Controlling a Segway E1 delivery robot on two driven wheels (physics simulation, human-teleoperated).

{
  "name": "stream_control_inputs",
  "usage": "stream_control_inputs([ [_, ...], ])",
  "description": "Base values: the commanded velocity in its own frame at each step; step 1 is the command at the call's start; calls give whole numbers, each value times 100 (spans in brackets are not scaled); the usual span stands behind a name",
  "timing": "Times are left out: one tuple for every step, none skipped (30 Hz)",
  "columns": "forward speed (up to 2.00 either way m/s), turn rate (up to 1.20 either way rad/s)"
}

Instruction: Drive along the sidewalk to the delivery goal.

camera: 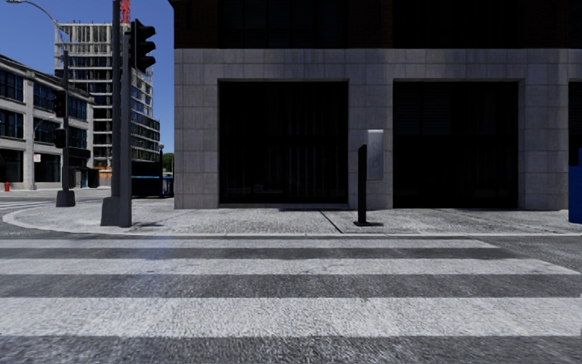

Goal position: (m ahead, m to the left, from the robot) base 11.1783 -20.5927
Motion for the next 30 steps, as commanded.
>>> stream_control_inputs([
  [200,0],
  [200,0],
  [200,0],
  [200,0],
  [200,0],
  [200,0],
  [200,0],
  [200,0],
  [200,0],
  [200,0],
  [200,0],
  [200,0],
  [200,0],
  [200,0],
  [200,0],
  [200,0],
  [200,0],
  [200,0],
  [200,0],
  [200,0],
  [200,0],
  [200,0],
  [200,0],
  [200,0],
  [200,0],
  [200,0],
  [200,0],
  [200,0],
  [200,0],
  [200,0],
])
